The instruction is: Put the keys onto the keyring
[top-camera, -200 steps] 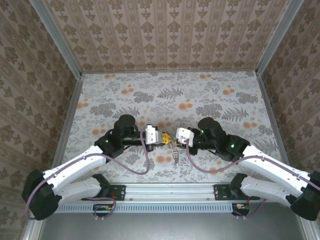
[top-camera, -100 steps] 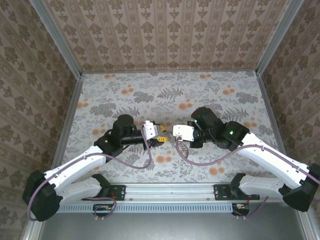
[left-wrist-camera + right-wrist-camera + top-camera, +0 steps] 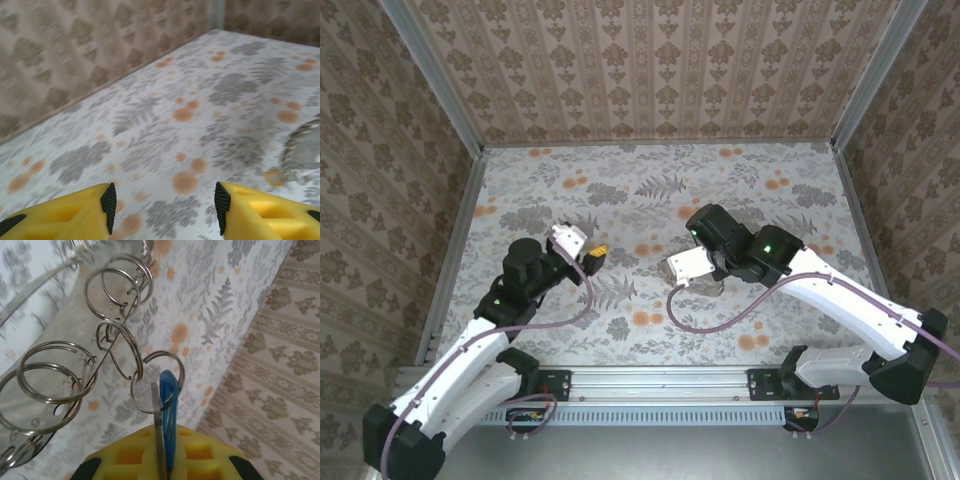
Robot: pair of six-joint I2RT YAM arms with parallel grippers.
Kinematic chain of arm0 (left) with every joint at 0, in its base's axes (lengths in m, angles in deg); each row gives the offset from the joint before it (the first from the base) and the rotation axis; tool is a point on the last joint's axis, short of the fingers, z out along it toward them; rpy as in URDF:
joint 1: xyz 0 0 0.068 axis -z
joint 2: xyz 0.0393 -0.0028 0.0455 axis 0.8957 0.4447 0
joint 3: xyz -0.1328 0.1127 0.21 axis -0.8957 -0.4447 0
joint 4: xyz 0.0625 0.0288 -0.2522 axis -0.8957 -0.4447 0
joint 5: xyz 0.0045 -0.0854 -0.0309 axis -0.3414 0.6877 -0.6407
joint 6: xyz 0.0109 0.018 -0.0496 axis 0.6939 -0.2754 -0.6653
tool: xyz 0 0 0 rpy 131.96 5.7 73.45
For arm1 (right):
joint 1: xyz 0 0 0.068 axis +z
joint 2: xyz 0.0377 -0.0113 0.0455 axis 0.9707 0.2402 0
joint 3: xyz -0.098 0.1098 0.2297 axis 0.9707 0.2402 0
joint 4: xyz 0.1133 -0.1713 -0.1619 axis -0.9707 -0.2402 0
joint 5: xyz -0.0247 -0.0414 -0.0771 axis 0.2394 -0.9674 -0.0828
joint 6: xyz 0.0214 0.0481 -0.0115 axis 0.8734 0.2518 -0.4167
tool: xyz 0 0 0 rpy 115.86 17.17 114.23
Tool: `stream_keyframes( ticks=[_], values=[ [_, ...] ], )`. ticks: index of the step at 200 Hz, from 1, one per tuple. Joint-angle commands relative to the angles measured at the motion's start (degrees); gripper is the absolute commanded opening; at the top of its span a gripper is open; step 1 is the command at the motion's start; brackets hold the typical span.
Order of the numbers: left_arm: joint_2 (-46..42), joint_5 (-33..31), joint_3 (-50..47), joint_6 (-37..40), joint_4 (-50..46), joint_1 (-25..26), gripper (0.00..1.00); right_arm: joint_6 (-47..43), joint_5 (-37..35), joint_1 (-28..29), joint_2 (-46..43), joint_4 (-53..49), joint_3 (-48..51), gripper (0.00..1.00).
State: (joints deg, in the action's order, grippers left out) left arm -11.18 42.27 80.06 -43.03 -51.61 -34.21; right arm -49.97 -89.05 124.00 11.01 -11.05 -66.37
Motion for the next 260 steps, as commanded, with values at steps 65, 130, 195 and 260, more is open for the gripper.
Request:
stream_keyframes(
  ticks=[65, 130, 195, 260],
  values=[
    [-4.21, -17.97, 0.62, -17.49, -14.11, -11.68, 0.69, -18.62, -10.87, 1.87, 3.05, 17.2, -2.71, 0.0],
    [-3.92, -17.88, 2.23, -26.73, -19.49, -17.57, 0.8, -4.1, -3.48, 5.75, 11.18, 14.7, -10.34, 0.0],
    [-3.9, -10.68, 5.08, -30.39, -24.52, -27.36, 0.85, 15.22, 5.43, 12.43, 22.11, 11.13, -19.57, 0.0],
    [-4.21, -5.48, 3.53, -27.79, -24.69, -31.33, 0.86, 28.61, 14.19, 13.71, 18.97, 10.96, -11.94, 0.0]
  ],
)
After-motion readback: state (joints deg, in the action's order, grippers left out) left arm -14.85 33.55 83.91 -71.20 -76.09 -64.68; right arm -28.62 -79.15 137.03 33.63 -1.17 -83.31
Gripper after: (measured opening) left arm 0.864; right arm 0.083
